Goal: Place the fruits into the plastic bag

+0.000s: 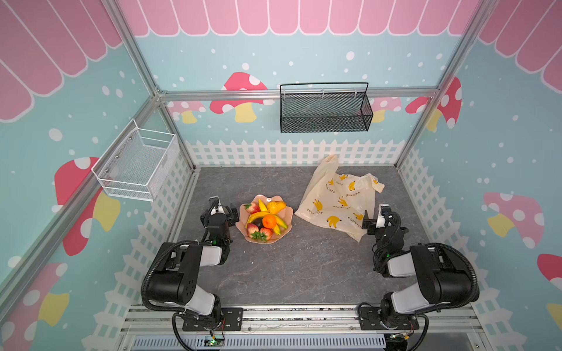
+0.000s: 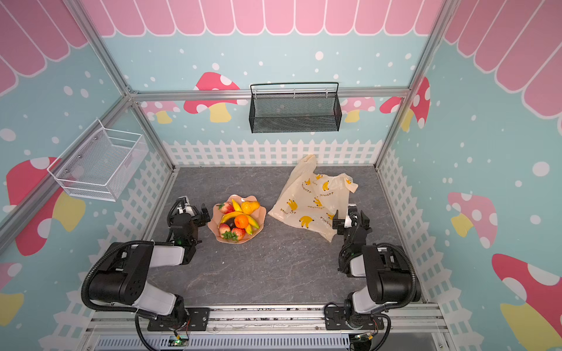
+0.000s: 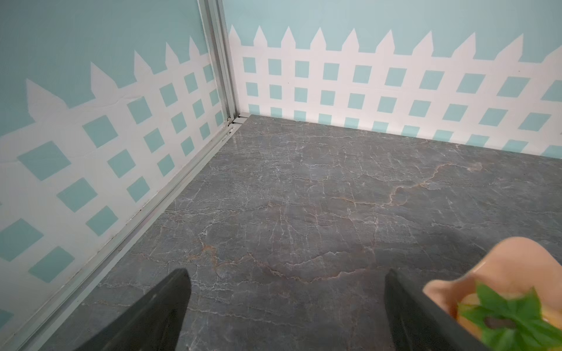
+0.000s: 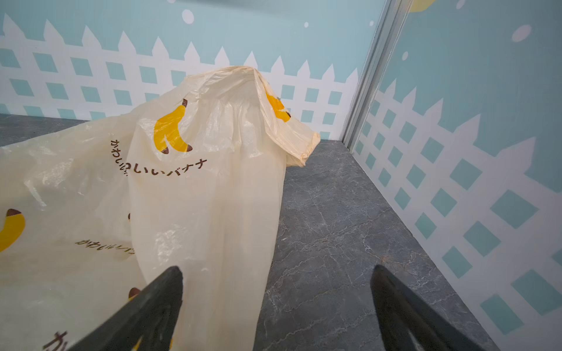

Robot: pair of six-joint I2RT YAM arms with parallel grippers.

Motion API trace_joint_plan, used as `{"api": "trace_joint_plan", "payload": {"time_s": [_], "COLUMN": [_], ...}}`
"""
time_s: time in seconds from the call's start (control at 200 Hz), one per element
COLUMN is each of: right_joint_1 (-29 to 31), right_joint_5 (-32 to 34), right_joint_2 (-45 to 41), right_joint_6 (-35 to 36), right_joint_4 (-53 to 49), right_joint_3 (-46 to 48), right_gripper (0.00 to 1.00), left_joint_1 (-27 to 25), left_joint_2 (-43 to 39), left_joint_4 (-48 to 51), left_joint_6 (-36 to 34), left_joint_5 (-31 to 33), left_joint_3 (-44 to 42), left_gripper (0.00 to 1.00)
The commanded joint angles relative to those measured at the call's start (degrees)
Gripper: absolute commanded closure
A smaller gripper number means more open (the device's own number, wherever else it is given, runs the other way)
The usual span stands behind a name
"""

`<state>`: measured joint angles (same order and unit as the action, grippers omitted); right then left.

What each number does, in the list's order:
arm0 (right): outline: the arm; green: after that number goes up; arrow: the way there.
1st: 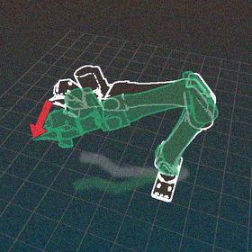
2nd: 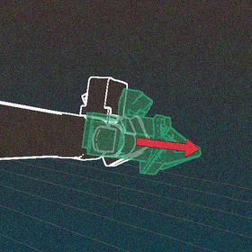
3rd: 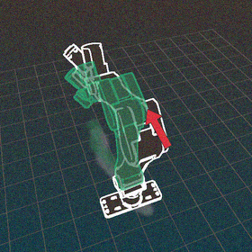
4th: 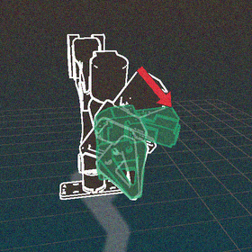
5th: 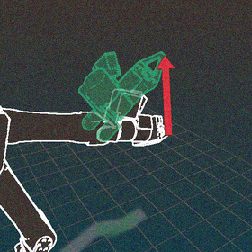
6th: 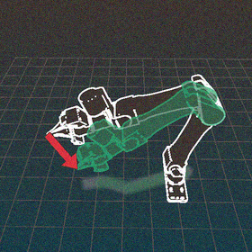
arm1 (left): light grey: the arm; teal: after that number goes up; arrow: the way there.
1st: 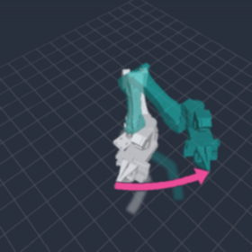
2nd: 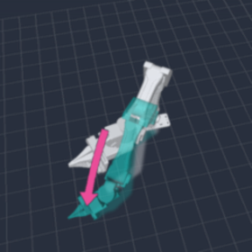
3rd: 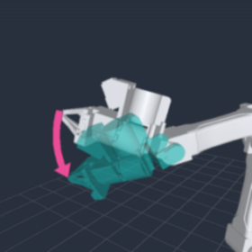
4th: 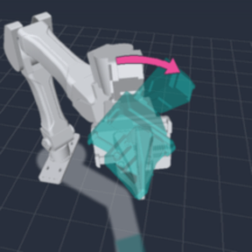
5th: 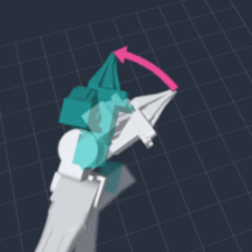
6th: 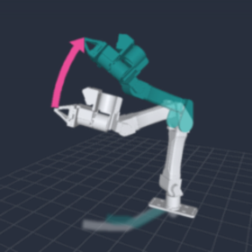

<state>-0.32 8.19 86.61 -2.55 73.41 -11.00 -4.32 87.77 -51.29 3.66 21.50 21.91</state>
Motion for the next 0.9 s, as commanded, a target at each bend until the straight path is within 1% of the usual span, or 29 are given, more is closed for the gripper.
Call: {"api": "trace_joint_plan", "payload": {"time_s": [0.0, 0.896], "right_joint_1": [0.23, 0.23], "right_joint_5": [0.69, 0.61], "right_joint_2": [0.35, 0.39], "right_joint_6": [0.92, 0.88], "right_joint_4": [1.66, 1.65], "right_joint_3": [-0.33, -0.33], "right_gripper": [0.03, 0.03], "left_joint_1": [-0.03, -0.01], "left_joint_2": [0.53, 0.39], "left_joint_4": [-1.27, -0.95], "left_joint_6": [0.36, 0.54], "left_joint_5": [0.96, 0.83], "left_joint_3": [-0.2, -0.18], "left_gripper": [0.01, 0.0]}}
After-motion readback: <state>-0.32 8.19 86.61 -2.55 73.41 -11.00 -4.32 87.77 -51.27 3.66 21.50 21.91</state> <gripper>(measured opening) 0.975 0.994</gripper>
